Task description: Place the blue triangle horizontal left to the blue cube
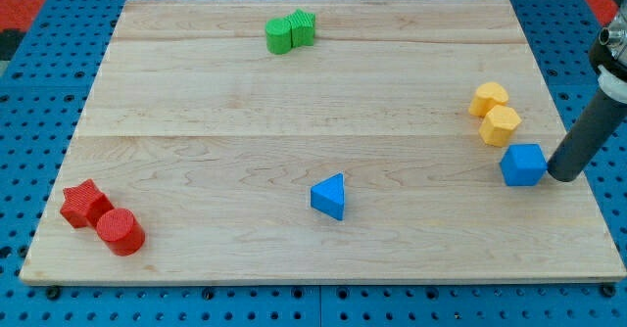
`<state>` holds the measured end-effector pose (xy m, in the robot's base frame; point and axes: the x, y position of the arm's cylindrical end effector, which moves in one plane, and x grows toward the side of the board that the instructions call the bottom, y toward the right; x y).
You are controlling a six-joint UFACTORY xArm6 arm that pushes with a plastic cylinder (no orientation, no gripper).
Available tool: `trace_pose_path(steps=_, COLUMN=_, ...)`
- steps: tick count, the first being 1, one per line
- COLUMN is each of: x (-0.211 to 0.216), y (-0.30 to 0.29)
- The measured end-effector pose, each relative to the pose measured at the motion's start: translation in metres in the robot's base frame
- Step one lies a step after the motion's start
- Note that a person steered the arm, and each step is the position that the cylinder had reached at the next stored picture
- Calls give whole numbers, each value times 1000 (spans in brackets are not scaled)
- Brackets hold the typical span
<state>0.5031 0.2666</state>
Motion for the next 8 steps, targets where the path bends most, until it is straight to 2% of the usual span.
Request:
trace_pose_path(steps=2, x=-3, y=-19)
trace_pose_path(steps=3, x=47, y=-19)
trace_pose_path(steps=4, x=66, y=-88)
trace_pose_path(steps=5, x=65, y=-204)
trace_pose_path(steps=6, x=87, y=-236)
trace_pose_path(steps=7, x=34, y=-234)
trace_pose_path(steps=8, x=11, y=-226)
